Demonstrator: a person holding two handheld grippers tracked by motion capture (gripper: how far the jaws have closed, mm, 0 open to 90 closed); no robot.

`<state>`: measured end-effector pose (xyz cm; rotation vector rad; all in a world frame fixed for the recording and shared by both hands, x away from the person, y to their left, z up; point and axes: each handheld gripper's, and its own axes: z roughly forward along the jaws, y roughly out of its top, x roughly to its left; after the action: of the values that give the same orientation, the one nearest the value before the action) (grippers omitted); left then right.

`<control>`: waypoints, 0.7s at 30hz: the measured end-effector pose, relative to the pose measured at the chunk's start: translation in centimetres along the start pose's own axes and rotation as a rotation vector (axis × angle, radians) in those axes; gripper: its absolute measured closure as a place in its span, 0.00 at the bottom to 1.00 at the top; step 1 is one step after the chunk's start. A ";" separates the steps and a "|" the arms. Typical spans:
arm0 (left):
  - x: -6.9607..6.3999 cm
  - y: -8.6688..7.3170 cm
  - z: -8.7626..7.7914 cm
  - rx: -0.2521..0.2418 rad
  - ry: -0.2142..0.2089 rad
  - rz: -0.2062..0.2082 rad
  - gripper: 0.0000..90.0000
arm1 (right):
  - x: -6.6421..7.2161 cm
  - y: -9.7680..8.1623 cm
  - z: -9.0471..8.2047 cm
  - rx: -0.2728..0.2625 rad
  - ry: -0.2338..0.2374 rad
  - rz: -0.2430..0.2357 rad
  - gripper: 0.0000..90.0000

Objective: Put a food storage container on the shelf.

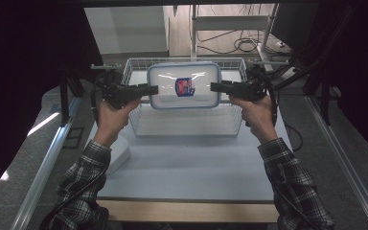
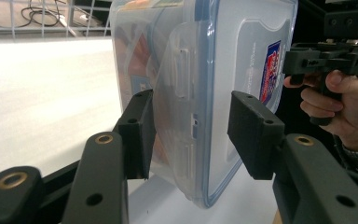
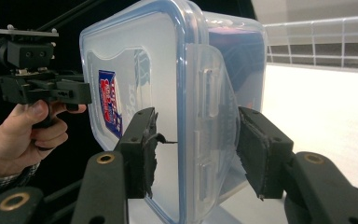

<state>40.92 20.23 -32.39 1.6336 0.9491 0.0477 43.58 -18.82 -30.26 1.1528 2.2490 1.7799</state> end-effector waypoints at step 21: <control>3.1 1.7 2.3 -0.014 0.007 -0.065 0.57 | -3.1 1.7 2.3 -0.015 -0.020 0.072 0.55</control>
<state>45.03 20.26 -33.04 1.5896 1.0044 0.0156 47.69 -18.61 -30.81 1.2581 2.2069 1.7984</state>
